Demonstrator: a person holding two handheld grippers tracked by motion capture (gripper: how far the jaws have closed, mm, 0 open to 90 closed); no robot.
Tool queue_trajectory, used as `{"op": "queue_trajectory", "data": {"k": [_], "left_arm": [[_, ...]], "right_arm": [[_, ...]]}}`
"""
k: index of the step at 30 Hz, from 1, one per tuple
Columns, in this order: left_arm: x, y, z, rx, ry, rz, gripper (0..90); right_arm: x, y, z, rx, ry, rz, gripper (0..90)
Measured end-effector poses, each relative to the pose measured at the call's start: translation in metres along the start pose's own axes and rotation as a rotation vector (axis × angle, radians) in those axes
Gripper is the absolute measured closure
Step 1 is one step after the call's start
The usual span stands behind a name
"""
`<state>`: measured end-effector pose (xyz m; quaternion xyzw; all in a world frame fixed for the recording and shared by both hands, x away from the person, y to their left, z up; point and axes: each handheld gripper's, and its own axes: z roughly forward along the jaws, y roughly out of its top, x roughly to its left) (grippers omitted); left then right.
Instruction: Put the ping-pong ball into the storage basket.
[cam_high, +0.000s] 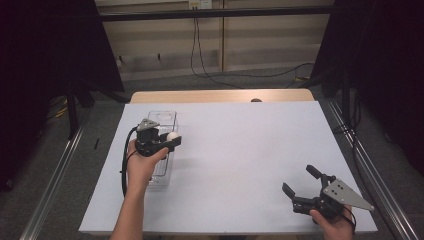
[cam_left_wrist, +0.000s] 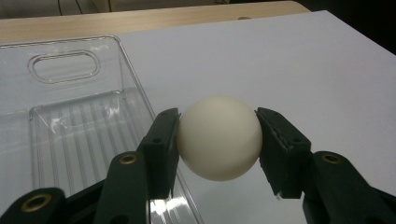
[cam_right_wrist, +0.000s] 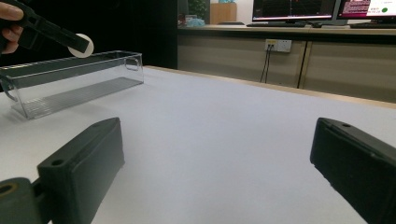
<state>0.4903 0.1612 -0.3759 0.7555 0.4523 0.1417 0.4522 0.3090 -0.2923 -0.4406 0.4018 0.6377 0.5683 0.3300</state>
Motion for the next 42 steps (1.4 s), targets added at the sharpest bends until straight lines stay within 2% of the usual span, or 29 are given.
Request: {"op": "queue_trajectory", "data": {"k": [7,8,17,23,42], "left_arm": [[0.002,0.001,-0.004,0.006,0.016,0.008,51.2],[0.003,0.001,-0.005,0.005,0.006,0.007,51.2],[0.006,0.001,-0.007,-0.002,0.020,-0.004,51.2],[0.008,0.001,-0.007,0.001,0.024,0.004,51.2],[0.015,-0.001,-0.008,-0.004,0.042,-0.012,51.2]], "right_arm": [[0.000,0.000,0.000,0.002,0.007,-0.006,2.3],[0.000,0.000,0.000,-0.001,0.000,0.005,2.3],[0.000,0.000,0.000,0.000,0.003,0.001,2.3],[0.001,0.000,0.001,-0.003,0.004,0.000,2.3],[0.000,0.000,0.000,-0.004,-0.002,0.005,2.3]]}}
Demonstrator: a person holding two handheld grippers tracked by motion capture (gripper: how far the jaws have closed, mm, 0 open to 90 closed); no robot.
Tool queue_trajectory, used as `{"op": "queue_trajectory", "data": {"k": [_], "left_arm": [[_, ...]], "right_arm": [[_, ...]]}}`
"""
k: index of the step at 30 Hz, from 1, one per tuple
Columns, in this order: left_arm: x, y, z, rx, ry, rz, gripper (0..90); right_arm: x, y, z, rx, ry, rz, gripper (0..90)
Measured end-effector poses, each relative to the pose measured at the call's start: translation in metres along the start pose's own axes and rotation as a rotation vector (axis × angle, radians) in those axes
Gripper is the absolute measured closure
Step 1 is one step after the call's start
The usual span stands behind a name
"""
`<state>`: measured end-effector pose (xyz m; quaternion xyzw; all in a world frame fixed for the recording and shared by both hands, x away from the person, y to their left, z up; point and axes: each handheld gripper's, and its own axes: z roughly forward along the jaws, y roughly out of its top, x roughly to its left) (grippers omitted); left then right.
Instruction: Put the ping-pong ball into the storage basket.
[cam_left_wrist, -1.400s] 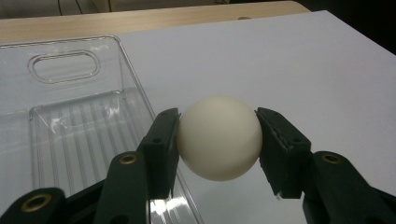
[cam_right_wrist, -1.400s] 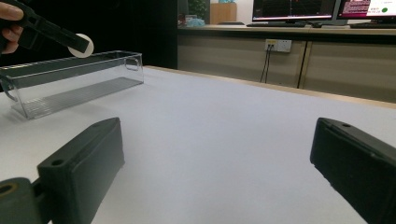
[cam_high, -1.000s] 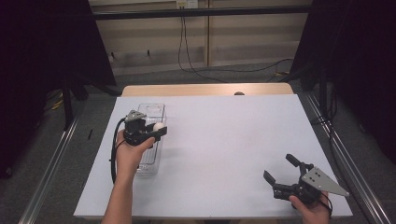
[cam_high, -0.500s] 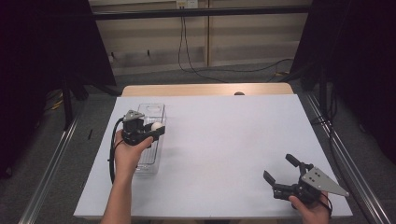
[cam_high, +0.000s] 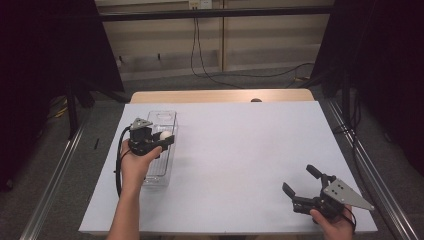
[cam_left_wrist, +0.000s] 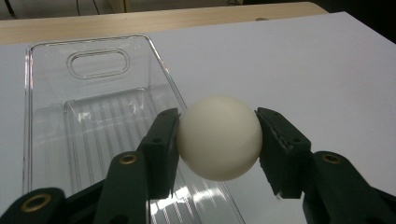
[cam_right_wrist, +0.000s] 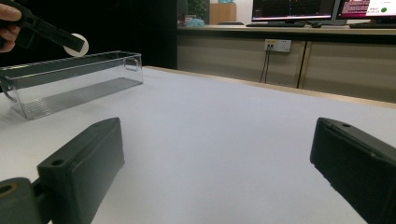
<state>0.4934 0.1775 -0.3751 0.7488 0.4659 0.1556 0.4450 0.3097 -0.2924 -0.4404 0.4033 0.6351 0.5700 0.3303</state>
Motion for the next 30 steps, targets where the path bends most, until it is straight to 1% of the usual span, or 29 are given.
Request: {"op": "queue_trajectory", "data": {"k": [1,3,4,6,10,12,13,17,21,23,26,30], "left_arm": [[0.001,0.000,-0.001,0.010,0.000,0.010,51.2],[0.001,0.000,-0.001,0.001,0.003,-0.006,51.2],[0.002,0.000,-0.001,0.003,0.009,0.003,51.2],[0.003,-0.001,-0.001,0.003,0.006,-0.001,51.2],[0.005,-0.001,-0.002,0.004,0.006,0.005,51.2],[0.005,-0.001,-0.002,0.003,0.007,-0.002,51.1],[0.006,-0.001,-0.002,0.005,0.012,0.005,51.1],[0.007,-0.001,-0.002,-0.002,0.014,-0.007,51.2],[0.010,-0.001,-0.003,0.001,0.021,0.003,51.2],[0.009,-0.001,-0.003,-0.004,0.024,-0.009,51.1],[0.011,-0.002,-0.004,0.003,0.022,0.001,51.2],[0.012,-0.001,-0.004,-0.002,0.031,-0.004,51.2]], "right_arm": [[0.000,0.000,0.000,0.001,-0.002,-0.001,2.3],[0.000,0.000,0.000,0.003,-0.002,0.002,2.3],[0.000,0.000,0.000,0.004,0.002,-0.005,2.3],[-0.001,0.000,0.000,0.004,0.001,-0.007,2.3],[-0.001,0.000,0.000,0.003,-0.005,0.000,2.3],[-0.001,0.000,0.001,0.004,-0.007,0.001,2.3],[-0.001,0.000,0.001,0.002,-0.009,0.003,2.3],[-0.001,-0.001,0.001,0.010,-0.001,0.000,2.3],[-0.001,-0.001,0.000,0.010,0.000,-0.004,2.3],[-0.001,-0.001,0.000,0.009,0.000,-0.004,2.3],[-0.001,-0.001,0.001,0.006,-0.006,0.001,2.3],[-0.001,-0.001,0.001,0.008,-0.006,0.001,2.3]]}}
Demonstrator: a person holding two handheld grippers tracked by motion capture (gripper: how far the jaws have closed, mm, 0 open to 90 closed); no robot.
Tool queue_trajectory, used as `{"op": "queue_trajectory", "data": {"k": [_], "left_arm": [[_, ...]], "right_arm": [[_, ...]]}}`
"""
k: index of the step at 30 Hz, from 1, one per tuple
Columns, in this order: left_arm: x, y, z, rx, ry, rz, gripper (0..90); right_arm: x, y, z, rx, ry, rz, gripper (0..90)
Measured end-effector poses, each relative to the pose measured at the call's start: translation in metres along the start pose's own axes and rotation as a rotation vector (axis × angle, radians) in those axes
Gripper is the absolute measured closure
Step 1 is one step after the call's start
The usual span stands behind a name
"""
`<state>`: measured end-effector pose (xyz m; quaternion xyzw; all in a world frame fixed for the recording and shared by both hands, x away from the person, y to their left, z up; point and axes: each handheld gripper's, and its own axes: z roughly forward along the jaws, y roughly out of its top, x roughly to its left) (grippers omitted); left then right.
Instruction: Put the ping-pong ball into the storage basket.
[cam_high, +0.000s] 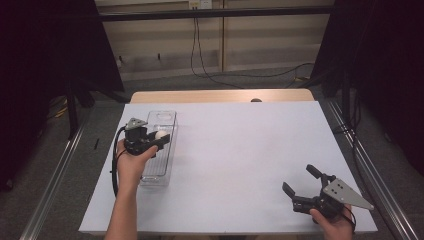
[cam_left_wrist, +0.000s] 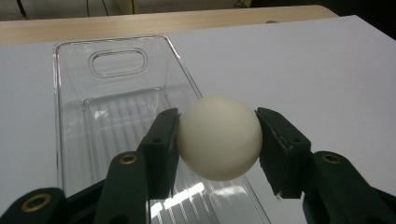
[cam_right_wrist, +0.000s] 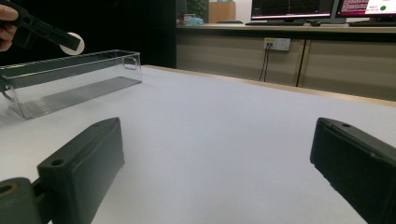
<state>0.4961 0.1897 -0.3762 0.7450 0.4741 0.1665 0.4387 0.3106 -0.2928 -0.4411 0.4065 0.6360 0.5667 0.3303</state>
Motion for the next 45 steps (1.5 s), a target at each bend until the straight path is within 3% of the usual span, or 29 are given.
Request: {"op": "queue_trajectory", "data": {"k": [14,45], "left_arm": [[0.007,-0.002,-0.002,-0.008,0.032,-0.003,51.2],[0.013,-0.007,0.002,0.036,0.083,0.014,50.9]], "right_arm": [[0.000,0.000,0.000,-0.001,-0.001,-0.006,2.3],[0.000,0.001,-0.001,-0.005,0.002,0.002,2.4]]}}
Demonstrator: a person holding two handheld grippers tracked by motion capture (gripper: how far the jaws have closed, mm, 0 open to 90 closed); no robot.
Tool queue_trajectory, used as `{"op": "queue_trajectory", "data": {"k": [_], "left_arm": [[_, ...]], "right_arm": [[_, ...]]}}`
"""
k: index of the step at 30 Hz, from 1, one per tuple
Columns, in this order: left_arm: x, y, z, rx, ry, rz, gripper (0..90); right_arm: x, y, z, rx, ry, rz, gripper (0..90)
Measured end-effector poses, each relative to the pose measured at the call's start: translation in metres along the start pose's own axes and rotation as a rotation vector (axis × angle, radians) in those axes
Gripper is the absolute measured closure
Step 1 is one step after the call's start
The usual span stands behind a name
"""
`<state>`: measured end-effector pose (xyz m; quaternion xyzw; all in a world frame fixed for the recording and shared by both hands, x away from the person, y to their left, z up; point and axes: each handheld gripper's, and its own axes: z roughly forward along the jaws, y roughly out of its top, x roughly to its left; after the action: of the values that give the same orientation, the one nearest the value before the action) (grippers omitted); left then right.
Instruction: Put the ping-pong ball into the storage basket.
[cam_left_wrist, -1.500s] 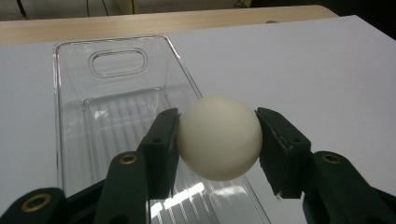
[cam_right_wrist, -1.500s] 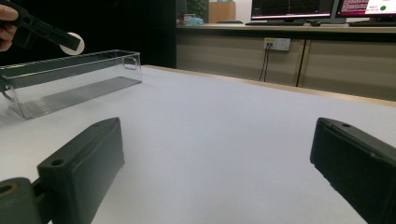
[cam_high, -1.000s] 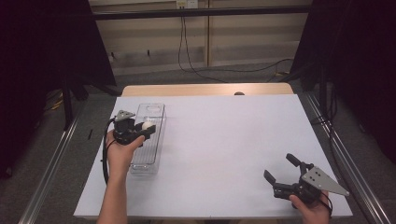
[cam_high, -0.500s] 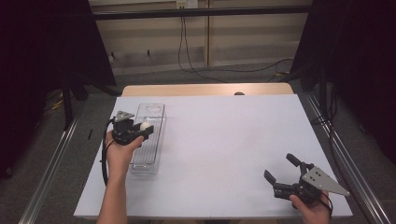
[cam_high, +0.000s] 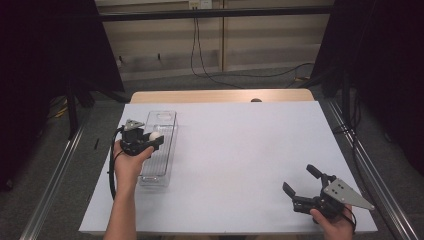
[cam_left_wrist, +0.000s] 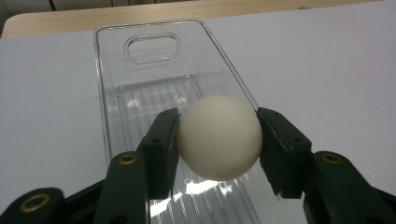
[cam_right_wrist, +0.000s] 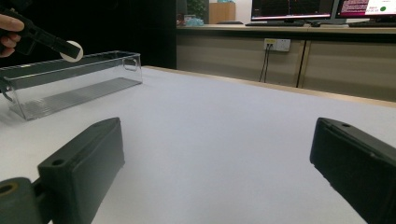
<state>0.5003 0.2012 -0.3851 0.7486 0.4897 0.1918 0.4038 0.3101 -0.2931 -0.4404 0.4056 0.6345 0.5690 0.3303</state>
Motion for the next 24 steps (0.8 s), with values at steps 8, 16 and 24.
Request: {"op": "queue_trajectory", "data": {"k": [8,16,24], "left_arm": [[-0.0004,0.0000,-0.0001,0.000,0.009,0.002,47.2],[-0.0004,-0.0008,-0.0021,-0.025,0.020,-0.007,41.9],[-0.0016,-0.0018,-0.0030,-0.024,0.030,0.000,35.7]], "right_arm": [[0.0000,0.0001,0.0001,-0.002,-0.001,-0.002,2.5],[0.0000,0.0001,0.0002,-0.004,-0.006,0.003,2.5],[-0.0003,0.0003,0.0003,-0.002,0.002,-0.004,2.5]]}}
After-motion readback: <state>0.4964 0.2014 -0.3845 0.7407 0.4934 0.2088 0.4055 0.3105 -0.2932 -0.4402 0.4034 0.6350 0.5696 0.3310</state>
